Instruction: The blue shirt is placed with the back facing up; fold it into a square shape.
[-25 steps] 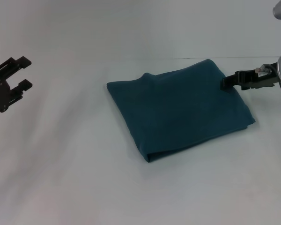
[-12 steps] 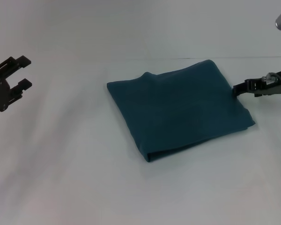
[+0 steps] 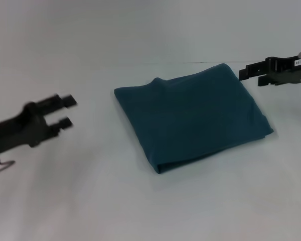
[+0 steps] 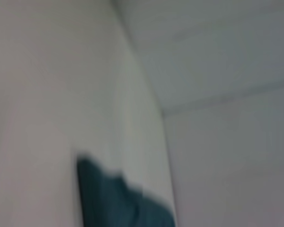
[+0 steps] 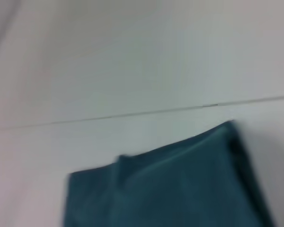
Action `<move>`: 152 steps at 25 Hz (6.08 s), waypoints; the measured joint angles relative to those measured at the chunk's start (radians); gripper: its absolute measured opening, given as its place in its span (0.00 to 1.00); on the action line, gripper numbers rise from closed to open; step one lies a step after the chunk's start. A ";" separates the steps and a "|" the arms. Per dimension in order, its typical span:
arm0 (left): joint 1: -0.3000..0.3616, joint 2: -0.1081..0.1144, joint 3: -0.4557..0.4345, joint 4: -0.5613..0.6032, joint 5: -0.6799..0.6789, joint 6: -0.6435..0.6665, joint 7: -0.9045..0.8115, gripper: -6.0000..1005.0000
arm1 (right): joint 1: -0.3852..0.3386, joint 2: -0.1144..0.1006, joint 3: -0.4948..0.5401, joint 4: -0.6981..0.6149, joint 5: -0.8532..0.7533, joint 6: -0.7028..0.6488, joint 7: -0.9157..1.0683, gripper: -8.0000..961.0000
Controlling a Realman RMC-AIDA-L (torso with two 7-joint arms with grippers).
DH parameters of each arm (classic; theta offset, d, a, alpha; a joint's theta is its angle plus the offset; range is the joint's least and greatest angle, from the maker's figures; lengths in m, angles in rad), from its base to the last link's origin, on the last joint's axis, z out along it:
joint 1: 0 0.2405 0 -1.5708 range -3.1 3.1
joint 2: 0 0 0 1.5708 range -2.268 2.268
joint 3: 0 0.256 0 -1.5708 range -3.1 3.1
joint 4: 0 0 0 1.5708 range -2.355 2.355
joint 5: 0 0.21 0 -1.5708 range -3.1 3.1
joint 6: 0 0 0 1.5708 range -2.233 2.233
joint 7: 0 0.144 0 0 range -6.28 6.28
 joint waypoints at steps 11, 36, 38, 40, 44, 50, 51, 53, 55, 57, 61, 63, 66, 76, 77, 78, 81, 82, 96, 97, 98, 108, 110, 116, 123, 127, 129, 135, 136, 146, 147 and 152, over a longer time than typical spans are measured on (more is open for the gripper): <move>-0.018 -0.088 0.231 -0.037 0.027 -0.057 -0.099 0.73 | -0.027 -0.037 0.069 0.003 0.039 -0.141 0.001 0.76; -0.182 -0.094 0.321 -0.324 0.000 -0.352 -0.072 0.63 | -0.043 -0.036 0.083 0.004 0.041 -0.163 -0.005 0.75; -0.192 -0.095 0.320 -0.338 -0.003 -0.360 -0.061 0.63 | -0.045 -0.036 0.083 0.004 0.041 -0.163 -0.005 0.75; -0.198 -0.095 0.319 -0.348 -0.004 -0.371 -0.057 0.62 | -0.045 -0.036 0.084 0.004 0.041 -0.163 -0.005 0.75; -0.213 -0.095 0.315 -0.380 -0.004 -0.404 -0.056 0.60 | -0.047 -0.037 0.086 0.004 0.041 -0.163 -0.005 0.76; -0.204 -0.095 0.310 -0.384 -0.015 -0.408 -0.055 0.52 | -0.047 -0.037 0.087 0.004 0.044 -0.163 -0.006 0.75; -0.203 -0.095 0.310 -0.384 -0.016 -0.408 -0.055 0.49 | -0.047 -0.038 0.087 0.004 0.046 -0.163 -0.006 0.75; -0.201 -0.095 0.311 -0.382 -0.018 -0.405 -0.054 0.42 | -0.047 -0.038 0.087 0.004 0.049 -0.163 -0.006 0.75; -0.201 -0.095 0.311 -0.382 -0.018 -0.402 -0.051 0.36 | -0.047 -0.038 0.087 0.004 0.049 -0.163 -0.006 0.75; -0.202 -0.095 0.311 -0.383 -0.020 -0.399 -0.047 0.32 | -0.048 -0.038 0.087 0.004 0.050 -0.163 -0.006 0.75; -0.200 -0.096 0.310 -0.384 -0.022 -0.399 -0.042 0.24 | -0.049 -0.038 0.090 0.008 0.051 -0.163 -0.006 0.75; -0.199 -0.096 0.311 -0.385 -0.024 -0.399 -0.035 0.20 | -0.050 -0.038 0.092 0.012 0.052 -0.163 -0.006 0.75; -0.198 -0.097 0.313 -0.392 -0.030 -0.395 -0.017 0.13 | -0.050 -0.038 0.096 0.015 0.053 -0.164 -0.006 0.75; -0.098 -0.087 0.299 -0.308 -0.028 -0.287 0.002 0.04 | -0.057 -0.038 0.105 0.027 0.053 -0.165 -0.007 0.75; -0.086 -0.085 0.299 -0.293 -0.026 -0.275 -0.003 0.04 | -0.058 -0.038 0.105 0.029 0.053 -0.166 -0.007 0.75; -0.058 -0.078 0.298 -0.259 -0.023 -0.251 -0.017 0.04 | -0.059 -0.038 0.106 0.032 0.053 -0.165 -0.008 0.75; -0.036 -0.068 0.298 -0.230 -0.019 -0.229 -0.034 0.05 | -0.061 -0.038 0.107 0.033 0.053 -0.165 -0.008 0.75; -0.032 -0.062 0.298 -0.222 -0.014 -0.221 -0.041 0.05 | -0.062 -0.037 0.107 0.033 0.053 -0.166 -0.008 0.75; -0.031 -0.024 0.213 -0.162 0.138 -0.135 -0.040 0.06 | -0.071 -0.030 0.110 0.037 0.053 -0.180 -0.015 0.76; -0.031 -0.023 0.210 -0.151 0.152 -0.122 -0.031 0.06 | -0.071 -0.030 0.109 0.039 0.053 -0.181 -0.017 0.76; -0.029 -0.022 0.210 -0.141 0.158 -0.114 -0.028 0.06 | -0.071 -0.030 0.109 0.041 0.053 -0.181 -0.018 0.76; 0.040 0.013 0.044 0.045 0.175 0.040 0.069 0.47 | -0.069 -0.027 0.101 0.057 0.053 -0.224 -0.128 0.76; 0.030 0.029 0.001 0.060 0.177 0.110 0.141 0.51 | -0.069 -0.020 0.102 0.061 0.053 -0.230 -0.184 0.79; -0.004 0.052 -0.012 0.119 0.187 0.187 0.185 0.64 | -0.085 0.005 0.100 0.051 0.036 -0.182 -0.251 0.96; -0.087 0.090 0.025 0.149 0.210 0.259 0.324 0.85 | -0.108 0.056 0.111 0.046 0.074 -0.113 -0.416 0.97; -0.138 0.104 0.071 0.165 0.240 0.262 0.424 0.92 | -0.135 0.085 0.112 0.045 0.167 -0.142 -0.646 0.98; -0.173 0.114 0.106 0.167 0.259 0.262 0.471 0.92 | -0.150 0.093 0.111 0.044 0.219 -0.180 -0.749 0.98; -0.266 0.128 0.224 0.168 0.291 0.254 0.490 0.92 | -0.166 0.098 0.101 0.043 0.253 -0.268 -0.841 0.98; -0.273 0.128 0.235 0.168 0.291 0.254 0.490 0.92 | -0.166 0.098 0.103 0.043 0.254 -0.279 -0.842 0.98; -0.314 0.124 0.331 0.165 0.292 0.249 0.492 0.92 | -0.165 0.075 0.121 0.041 0.371 -0.376 -0.785 0.98; -0.314 0.124 0.328 0.166 0.292 0.244 0.491 0.92 | -0.166 0.071 0.122 0.041 0.391 -0.378 -0.780 0.98; -0.313 0.128 0.316 0.167 0.292 0.226 0.481 0.92 | -0.168 0.054 0.116 0.039 0.413 -0.385 -0.772 0.98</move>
